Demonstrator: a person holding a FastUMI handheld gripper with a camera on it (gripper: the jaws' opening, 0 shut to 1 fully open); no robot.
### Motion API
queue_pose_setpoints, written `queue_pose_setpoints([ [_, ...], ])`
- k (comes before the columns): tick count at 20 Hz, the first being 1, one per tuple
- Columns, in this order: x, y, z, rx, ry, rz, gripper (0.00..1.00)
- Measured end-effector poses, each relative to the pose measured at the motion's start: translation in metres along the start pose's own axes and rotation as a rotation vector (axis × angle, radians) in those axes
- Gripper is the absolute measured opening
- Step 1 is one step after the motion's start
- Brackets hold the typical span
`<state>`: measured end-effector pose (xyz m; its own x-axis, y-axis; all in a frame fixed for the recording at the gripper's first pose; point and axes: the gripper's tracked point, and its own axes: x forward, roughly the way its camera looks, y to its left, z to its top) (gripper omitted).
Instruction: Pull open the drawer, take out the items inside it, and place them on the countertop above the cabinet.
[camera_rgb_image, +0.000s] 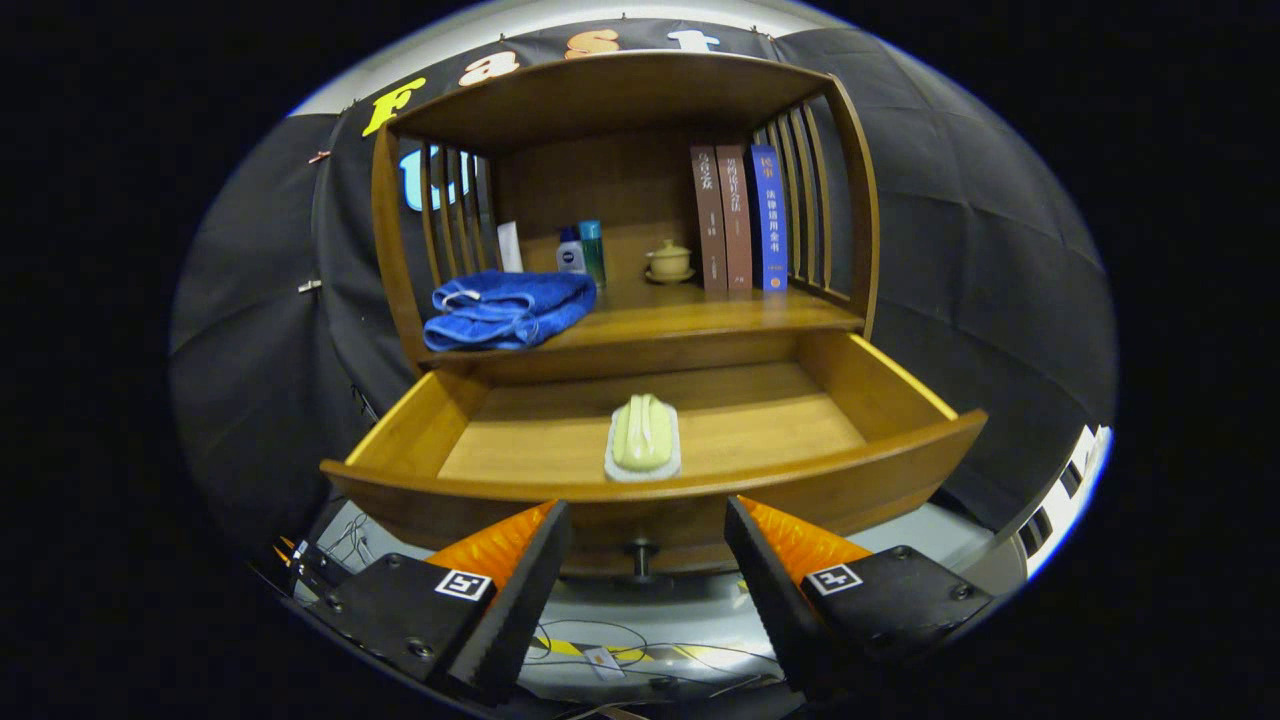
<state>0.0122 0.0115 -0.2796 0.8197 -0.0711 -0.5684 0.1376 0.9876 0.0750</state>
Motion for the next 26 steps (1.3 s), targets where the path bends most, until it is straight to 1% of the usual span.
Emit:
queue_pose_setpoints([
  [2,0.020,0.006,0.022,0.005,0.009,0.018,0.98],
  [3,0.033,0.009,0.030,-0.008,0.033,0.026,0.98],
  [5,0.060,0.014,0.040,-0.047,0.111,0.039,0.98],
  [8,0.102,0.022,0.048,-0.056,0.217,0.044,0.98],
  [11,0.136,0.018,0.031,-0.087,0.381,0.017,0.99],
  [13,0.151,0.014,0.015,-0.099,0.489,0.008,0.97],
  [15,0.164,0.012,-0.002,-0.085,0.585,-0.002,0.94],
  [17,0.172,0.005,-0.014,-0.101,0.656,-0.029,0.88],
  [18,0.175,0.004,-0.017,-0.104,0.684,-0.030,0.88],
  [22,0.190,0.002,-0.036,-0.087,0.740,-0.020,0.54],
  [23,0.184,0.006,-0.024,-0.089,0.730,-0.020,0.46],
  [24,0.186,0.007,-0.024,-0.105,0.728,-0.013,0.37],
  [25,0.189,0.006,-0.029,-0.110,0.730,-0.008,0.37],
  [26,0.182,0.005,-0.021,-0.111,0.708,-0.009,0.36],
])
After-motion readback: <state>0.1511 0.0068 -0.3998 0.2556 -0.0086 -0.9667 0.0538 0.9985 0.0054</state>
